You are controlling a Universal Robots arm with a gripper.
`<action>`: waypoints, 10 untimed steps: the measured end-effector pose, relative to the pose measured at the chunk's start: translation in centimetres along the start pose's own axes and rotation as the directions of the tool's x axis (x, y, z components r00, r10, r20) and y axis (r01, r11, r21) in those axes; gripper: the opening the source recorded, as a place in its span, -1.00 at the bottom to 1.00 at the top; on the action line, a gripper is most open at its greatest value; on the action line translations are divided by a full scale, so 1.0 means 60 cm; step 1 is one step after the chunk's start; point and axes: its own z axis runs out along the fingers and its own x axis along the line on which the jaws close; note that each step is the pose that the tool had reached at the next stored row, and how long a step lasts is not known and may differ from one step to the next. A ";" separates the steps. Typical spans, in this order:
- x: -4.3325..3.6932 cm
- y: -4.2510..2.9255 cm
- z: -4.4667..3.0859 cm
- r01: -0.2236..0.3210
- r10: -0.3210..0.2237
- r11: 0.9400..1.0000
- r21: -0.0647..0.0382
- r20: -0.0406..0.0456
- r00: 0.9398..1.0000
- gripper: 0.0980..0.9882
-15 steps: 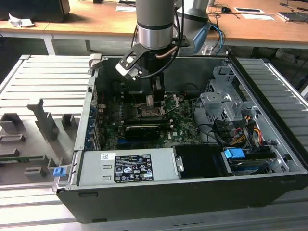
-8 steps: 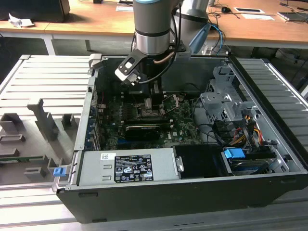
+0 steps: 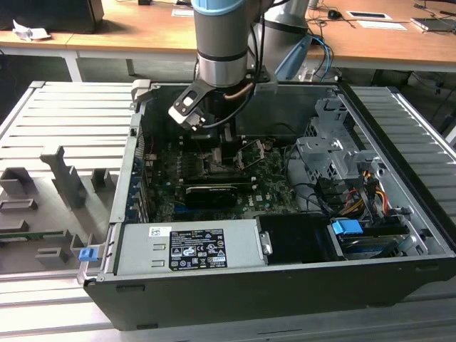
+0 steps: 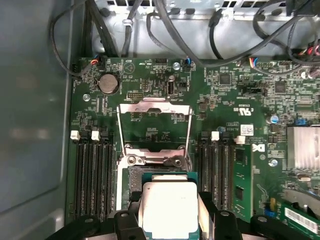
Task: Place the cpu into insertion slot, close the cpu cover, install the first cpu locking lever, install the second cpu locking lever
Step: 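Place the cpu into insertion slot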
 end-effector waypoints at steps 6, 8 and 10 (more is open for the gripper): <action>0.004 -0.008 0.019 -0.014 0.014 1.000 0.000 0.001 1.000 -0.04; 0.008 -0.009 0.024 -0.014 0.014 1.000 0.000 0.001 1.000 -0.04; 0.012 -0.010 0.027 -0.014 0.014 1.000 0.000 0.001 1.000 -0.04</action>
